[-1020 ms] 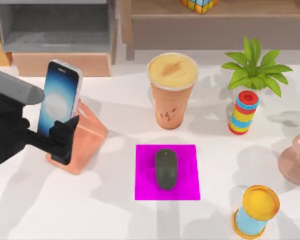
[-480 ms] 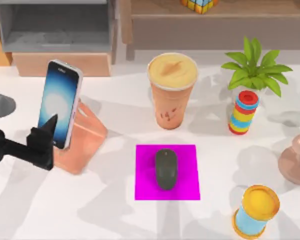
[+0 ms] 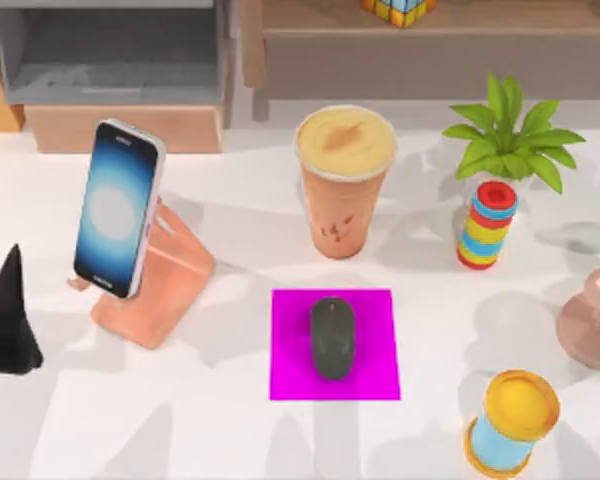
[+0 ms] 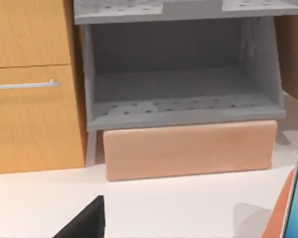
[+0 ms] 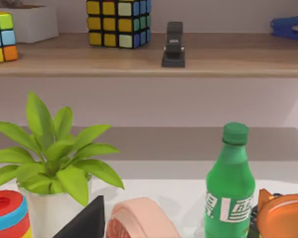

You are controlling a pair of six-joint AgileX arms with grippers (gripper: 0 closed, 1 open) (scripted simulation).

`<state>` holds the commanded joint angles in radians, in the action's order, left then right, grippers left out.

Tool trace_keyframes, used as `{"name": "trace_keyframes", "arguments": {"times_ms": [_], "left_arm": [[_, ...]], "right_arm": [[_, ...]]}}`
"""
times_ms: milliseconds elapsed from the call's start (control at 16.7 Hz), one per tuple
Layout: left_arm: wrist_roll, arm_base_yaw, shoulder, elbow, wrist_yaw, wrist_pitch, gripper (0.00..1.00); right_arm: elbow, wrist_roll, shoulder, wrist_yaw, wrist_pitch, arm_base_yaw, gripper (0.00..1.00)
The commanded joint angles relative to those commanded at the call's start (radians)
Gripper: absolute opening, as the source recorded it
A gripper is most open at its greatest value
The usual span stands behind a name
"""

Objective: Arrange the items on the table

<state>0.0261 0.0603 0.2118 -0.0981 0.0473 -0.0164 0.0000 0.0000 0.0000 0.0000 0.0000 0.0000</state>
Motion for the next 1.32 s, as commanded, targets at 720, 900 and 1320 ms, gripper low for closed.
{"name": "trace_keyframes", "arguments": {"times_ms": [720,900,1320], "left_arm": [[-0.026,-0.06,-0.212,0.098,-0.047,0.016,1.0],[-0.026,-0.06,-0.212,0.098,-0.047,0.016,1.0],[-0.026,-0.06,-0.212,0.098,-0.047,0.016,1.0]], "right_arm": [[0.003,0.001,0.009,0.005,0.006,0.005,1.0],[0.031,0.004,0.099,0.048,0.056,0.052,1.0],[0.172,0.008,0.626,0.254,0.326,0.324,1.0]]}}
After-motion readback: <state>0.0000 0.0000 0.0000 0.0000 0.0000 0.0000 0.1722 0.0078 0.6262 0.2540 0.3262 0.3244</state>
